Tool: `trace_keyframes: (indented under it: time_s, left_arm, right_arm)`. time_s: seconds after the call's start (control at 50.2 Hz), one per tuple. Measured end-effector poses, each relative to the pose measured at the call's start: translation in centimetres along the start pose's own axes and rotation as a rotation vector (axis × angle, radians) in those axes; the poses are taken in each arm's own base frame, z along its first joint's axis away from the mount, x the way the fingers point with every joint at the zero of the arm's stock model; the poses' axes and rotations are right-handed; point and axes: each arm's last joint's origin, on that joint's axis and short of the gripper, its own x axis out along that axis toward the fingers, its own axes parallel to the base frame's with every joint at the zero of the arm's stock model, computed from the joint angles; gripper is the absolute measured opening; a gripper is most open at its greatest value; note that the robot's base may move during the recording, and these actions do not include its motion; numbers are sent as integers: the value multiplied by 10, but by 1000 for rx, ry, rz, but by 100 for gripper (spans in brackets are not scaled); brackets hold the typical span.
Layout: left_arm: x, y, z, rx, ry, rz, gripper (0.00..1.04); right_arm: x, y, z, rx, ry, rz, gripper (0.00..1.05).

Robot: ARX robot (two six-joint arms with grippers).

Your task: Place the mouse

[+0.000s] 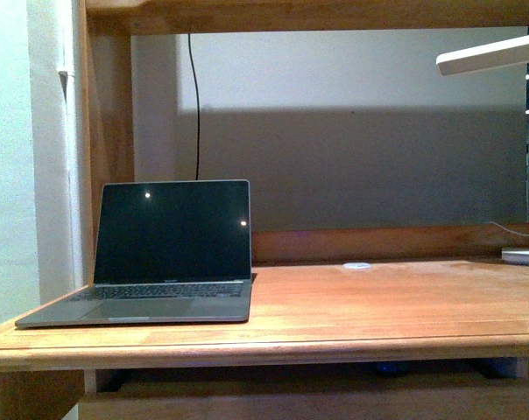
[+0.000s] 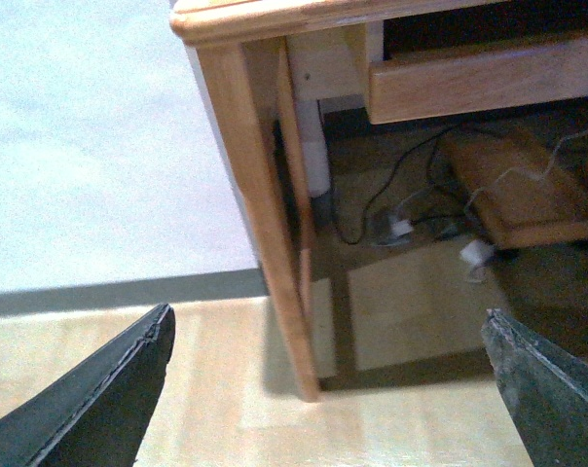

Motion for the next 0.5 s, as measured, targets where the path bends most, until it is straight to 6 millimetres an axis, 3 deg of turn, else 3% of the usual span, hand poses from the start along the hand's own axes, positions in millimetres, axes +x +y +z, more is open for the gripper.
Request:
trace_keyframes:
  time_s: [0.139,0.259,0.378,0.498]
  left_arm:
    - [47,18,12,299,-53,35,97]
    - [100,28,12,601,-85,5,97]
    - [142,25,6,833,-89,-67,97]
    - [179,12,18,989,-193,-130,97]
  right_arm:
    - [0,0,0,0,0,0,97]
    - [0,0,0,0,0,0,97]
    - [0,0,0,0,0,0,97]
    - [0,0,0,0,0,0,97]
